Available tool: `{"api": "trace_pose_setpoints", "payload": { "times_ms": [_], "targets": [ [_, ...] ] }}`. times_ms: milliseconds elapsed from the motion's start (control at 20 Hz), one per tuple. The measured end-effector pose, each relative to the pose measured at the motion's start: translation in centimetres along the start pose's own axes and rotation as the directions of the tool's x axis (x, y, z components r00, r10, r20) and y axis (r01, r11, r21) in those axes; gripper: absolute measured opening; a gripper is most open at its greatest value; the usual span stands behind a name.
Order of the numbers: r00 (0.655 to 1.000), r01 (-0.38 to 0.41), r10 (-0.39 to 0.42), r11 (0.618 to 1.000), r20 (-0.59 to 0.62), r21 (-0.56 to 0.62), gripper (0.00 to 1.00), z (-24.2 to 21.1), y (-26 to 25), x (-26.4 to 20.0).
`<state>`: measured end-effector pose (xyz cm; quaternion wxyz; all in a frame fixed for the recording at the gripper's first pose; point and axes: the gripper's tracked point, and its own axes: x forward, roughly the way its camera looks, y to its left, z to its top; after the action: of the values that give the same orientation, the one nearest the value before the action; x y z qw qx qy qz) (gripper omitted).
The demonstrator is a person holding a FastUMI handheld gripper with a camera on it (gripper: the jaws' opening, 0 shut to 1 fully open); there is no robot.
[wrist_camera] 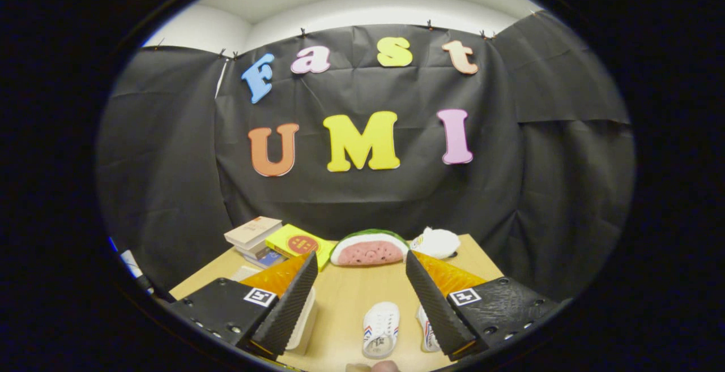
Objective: Open the storage box then place both shoes into the box .Put the left shoe in first, then the right shoe, with the right side of both shoes facing outward in a uniform manner.
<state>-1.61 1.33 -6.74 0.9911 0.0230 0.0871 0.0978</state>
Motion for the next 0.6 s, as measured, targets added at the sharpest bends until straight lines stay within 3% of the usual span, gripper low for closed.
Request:
{"api": "trace_pose_setpoints", "payload": {
  "times_ms": [250,600],
  "targets": [
    [0.984,-0.098,0.109,0.992,-0.138,0.082,0.96,-6.8,2.8,1.1],
    [0.896,-0.236,0.315,0.935,-0.314,0.266,0.96,-14.5,8.4,4.0]
  ]
}}
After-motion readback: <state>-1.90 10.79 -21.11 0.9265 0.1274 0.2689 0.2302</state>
